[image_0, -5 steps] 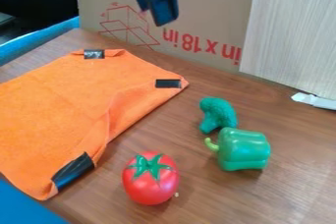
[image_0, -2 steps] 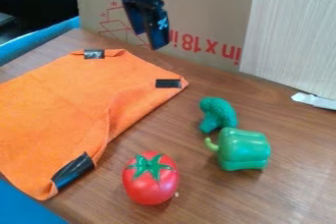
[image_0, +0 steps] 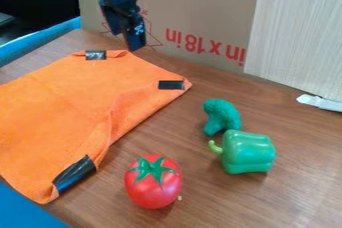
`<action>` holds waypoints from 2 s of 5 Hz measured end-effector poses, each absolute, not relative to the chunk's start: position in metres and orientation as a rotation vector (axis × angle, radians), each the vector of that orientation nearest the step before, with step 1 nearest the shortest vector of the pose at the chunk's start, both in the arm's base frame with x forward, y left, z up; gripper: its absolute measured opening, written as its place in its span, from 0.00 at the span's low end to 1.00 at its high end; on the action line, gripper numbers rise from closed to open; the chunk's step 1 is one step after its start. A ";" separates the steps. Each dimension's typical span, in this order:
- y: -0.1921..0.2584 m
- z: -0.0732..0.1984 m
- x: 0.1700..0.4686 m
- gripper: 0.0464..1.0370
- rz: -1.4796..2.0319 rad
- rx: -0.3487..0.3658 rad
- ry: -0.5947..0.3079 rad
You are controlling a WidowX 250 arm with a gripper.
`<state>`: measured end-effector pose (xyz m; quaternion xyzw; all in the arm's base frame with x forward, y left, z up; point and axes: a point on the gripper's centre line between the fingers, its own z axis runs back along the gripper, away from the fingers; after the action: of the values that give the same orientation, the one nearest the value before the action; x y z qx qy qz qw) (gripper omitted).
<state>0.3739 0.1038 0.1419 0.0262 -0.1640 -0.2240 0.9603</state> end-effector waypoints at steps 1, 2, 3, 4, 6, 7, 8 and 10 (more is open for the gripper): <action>0.123 0.124 0.376 0.96 -0.362 0.084 -0.294; 0.139 0.118 0.376 0.96 -0.326 0.127 -0.281; 0.156 0.106 0.374 0.96 -0.291 0.154 -0.268; 0.171 0.098 0.371 0.96 -0.269 0.177 -0.274; 0.186 0.076 0.350 0.96 -0.238 0.175 -0.249; 0.188 0.069 0.346 0.96 -0.184 0.192 -0.251; 0.192 0.071 0.351 0.96 -0.109 0.221 -0.278; 0.194 0.072 0.380 0.96 0.006 0.241 -0.331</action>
<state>0.3803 0.1944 0.0716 0.1197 -0.1646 0.0032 0.9791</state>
